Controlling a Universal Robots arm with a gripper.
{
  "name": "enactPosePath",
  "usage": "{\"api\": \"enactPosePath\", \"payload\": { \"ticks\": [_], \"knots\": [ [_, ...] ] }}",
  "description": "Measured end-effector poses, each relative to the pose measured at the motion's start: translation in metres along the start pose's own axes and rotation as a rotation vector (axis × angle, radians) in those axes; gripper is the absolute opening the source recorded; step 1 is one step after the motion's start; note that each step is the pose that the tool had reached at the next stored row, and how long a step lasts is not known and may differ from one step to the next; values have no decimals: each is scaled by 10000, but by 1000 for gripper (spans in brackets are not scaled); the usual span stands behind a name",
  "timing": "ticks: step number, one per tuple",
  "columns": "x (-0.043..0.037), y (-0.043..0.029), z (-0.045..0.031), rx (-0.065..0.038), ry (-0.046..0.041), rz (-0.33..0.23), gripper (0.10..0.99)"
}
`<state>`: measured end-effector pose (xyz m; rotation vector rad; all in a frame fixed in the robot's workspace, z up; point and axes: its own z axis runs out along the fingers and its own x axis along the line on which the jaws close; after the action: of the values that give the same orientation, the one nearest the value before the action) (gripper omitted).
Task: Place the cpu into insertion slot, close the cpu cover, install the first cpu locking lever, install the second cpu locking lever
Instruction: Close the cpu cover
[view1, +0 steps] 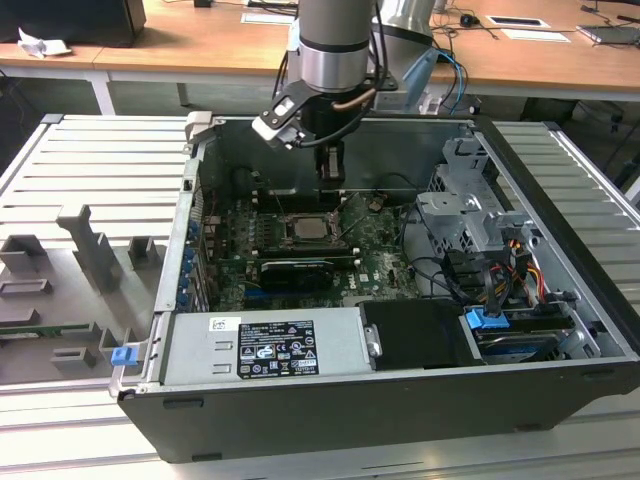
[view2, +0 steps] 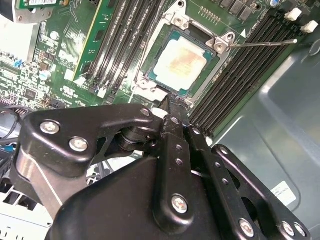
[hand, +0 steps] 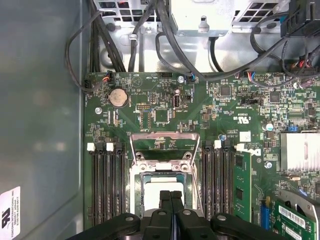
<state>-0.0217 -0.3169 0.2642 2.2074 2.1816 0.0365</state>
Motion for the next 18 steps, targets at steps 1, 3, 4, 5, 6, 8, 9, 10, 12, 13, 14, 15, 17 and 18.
{"api": "enactPosePath", "payload": {
  "ticks": [1, 3, 4, 5, 6, 8, 9, 10, 12, 13, 14, 15, 17, 18],
  "knots": [
    [0, 5, 0, 0, -2, 0, 106],
    [0, 20, 1, 0, -8, 0, 106],
    [1, 30, 1, 1, -10, 0, 106],
    [1, 35, 1, 1, -11, 0, 106],
    [1, 40, 2, 1, -11, 0, 106],
    [1, 56, 2, 2, -14, 0, 106],
    [1, 61, 3, 2, -15, 0, 106],
    [2, 69, 3, 2, -17, -1, 106],
    [2, 79, 3, 2, -22, -1, 106],
    [2, 85, 4, 2, -24, -2, 106],
    [4, 110, 5, 3, -31, -1, 106],
    [7, 155, 6, 4, -46, -1, 106],
    [10, 187, 8, 4, -54, -2, 106],
    [11, 196, 9, 4, -56, -3, 106]
  ]
}}
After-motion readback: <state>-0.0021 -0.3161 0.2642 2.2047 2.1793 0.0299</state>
